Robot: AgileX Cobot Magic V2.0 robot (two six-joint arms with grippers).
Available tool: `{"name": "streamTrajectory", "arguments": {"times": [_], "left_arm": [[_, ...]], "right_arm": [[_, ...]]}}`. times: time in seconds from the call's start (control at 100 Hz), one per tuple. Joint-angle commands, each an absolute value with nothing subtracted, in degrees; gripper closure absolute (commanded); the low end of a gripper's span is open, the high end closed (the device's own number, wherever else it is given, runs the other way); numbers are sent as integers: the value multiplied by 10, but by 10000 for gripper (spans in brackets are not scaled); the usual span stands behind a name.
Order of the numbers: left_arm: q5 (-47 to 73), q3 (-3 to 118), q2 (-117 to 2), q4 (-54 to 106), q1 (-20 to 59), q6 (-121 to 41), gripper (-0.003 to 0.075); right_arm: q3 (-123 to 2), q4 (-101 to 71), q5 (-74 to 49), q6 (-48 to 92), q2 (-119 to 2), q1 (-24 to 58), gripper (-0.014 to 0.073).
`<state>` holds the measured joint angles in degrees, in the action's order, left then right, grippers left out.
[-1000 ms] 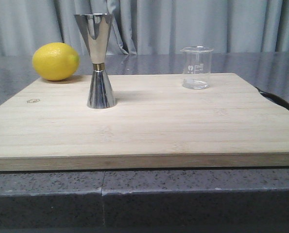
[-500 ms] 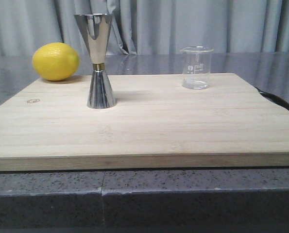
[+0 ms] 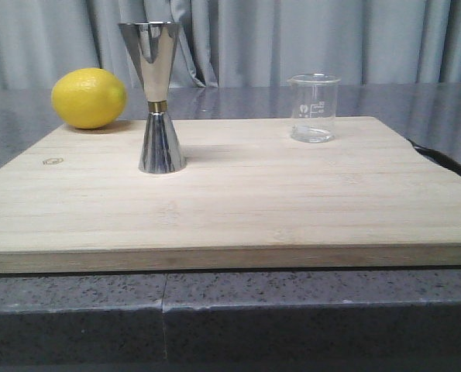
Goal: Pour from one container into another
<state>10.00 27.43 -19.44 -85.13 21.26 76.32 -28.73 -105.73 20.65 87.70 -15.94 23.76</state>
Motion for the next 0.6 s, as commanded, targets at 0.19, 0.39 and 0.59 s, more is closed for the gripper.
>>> {"name": "streamTrajectory", "arguments": {"times": [0.19,0.39,0.59], "left_arm": [[95,286,-198,-861,210,765,738],[95,275,-198,-861,210,765,738],[96,274,-198,-861,210,765,738]], "right_arm": [[-302,-1026,197,1142,-171,234,666],[-302,-1026,207,1183,-171,234,666],[-302,-1026,230,1183,-171,234,666]]}}
